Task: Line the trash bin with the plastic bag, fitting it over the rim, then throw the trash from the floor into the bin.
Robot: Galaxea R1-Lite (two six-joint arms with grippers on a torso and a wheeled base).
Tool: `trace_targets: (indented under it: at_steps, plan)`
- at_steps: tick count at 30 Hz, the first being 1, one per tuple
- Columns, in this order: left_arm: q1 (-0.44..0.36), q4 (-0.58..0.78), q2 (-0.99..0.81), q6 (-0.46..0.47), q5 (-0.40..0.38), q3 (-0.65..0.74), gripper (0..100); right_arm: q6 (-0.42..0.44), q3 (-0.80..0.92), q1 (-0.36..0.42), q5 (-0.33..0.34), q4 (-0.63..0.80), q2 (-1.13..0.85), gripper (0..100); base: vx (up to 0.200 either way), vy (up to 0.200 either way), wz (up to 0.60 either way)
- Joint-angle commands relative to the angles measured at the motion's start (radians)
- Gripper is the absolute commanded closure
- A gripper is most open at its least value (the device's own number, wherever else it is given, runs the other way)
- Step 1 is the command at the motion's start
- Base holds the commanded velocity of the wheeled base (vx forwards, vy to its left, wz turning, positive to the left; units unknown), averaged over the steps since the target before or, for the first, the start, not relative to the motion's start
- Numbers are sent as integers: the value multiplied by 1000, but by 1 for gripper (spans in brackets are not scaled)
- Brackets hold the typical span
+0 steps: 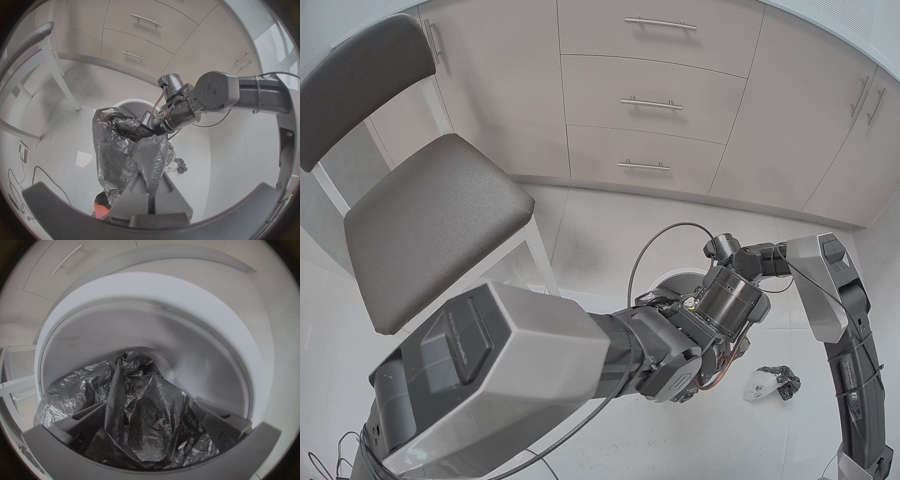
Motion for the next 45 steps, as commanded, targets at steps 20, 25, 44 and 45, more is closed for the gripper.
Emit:
trace_targets:
  at_steps: [20, 25, 44, 45]
  plan:
    - [15, 0, -1, -1, 0, 0, 100, -101, 0, -46, 31, 177, -234, 0, 0, 0, 0]
    - [15, 0, 0, -1, 0, 0, 100, -145, 0, -65, -27, 99, -169, 0, 0, 0, 0]
    - [15, 0, 2, -2, 0, 0, 100, -225, 0, -77, -38, 177, -10, 0, 0, 0, 0]
    - [15, 0, 2, -2, -1, 0, 100, -239, 0, -77, -38, 201, -8, 0, 0, 0, 0]
